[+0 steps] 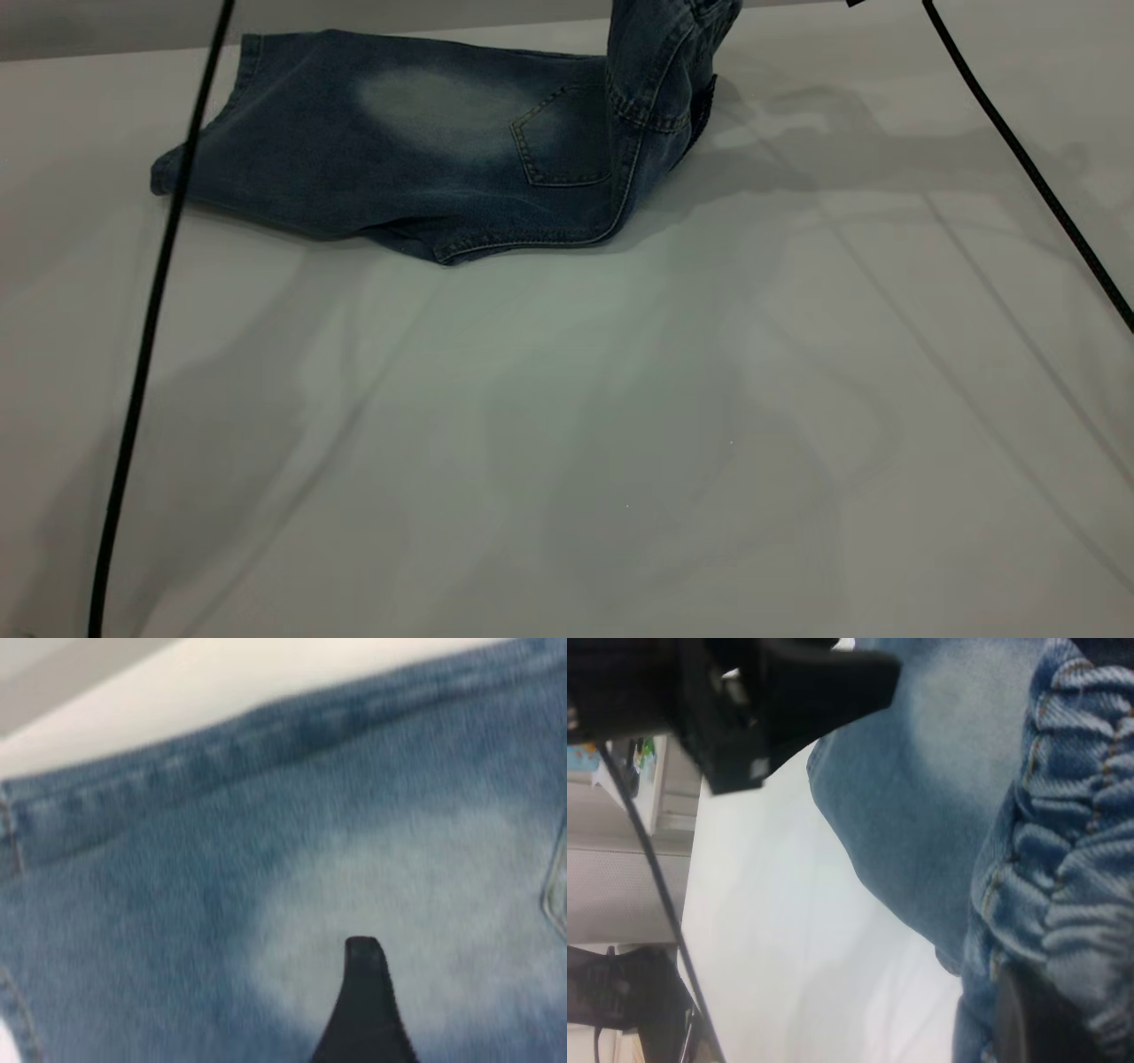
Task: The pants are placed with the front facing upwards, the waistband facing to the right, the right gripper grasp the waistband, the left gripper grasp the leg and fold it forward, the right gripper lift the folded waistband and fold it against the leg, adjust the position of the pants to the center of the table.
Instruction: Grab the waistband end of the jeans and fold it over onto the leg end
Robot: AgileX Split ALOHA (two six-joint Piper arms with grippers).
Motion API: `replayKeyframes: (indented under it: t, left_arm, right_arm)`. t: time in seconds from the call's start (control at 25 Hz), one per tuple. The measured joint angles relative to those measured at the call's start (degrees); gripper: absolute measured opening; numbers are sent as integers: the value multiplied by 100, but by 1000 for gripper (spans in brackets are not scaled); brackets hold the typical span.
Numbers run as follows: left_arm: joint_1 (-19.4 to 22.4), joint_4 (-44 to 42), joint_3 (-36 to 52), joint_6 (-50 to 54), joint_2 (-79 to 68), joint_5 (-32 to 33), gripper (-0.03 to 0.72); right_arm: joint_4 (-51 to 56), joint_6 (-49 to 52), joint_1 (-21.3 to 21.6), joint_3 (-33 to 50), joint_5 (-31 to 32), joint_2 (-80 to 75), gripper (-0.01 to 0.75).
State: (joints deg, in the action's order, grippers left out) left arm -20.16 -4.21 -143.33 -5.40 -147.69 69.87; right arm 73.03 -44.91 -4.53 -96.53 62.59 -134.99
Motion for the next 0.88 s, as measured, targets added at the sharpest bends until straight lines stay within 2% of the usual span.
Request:
replayKeyframes:
  t: [0.28, 0.48, 0.68, 0.88]
  left_arm:
    - [77, -375, 1490, -190, 649, -4, 493]
    - [392, -494, 2307, -165, 596, -7, 493]
    - [593, -471, 2575, -165, 566, -47, 493]
    - [636, -502, 2561, -197, 394, -492, 493]
  right_arm:
    - [0, 4, 0, 0, 39, 0, 60]
    - [0, 26, 0, 0, 93, 0, 61]
    - [5, 26, -5, 0, 93, 0, 61]
    - [11, 51, -5, 0, 83, 0, 62]
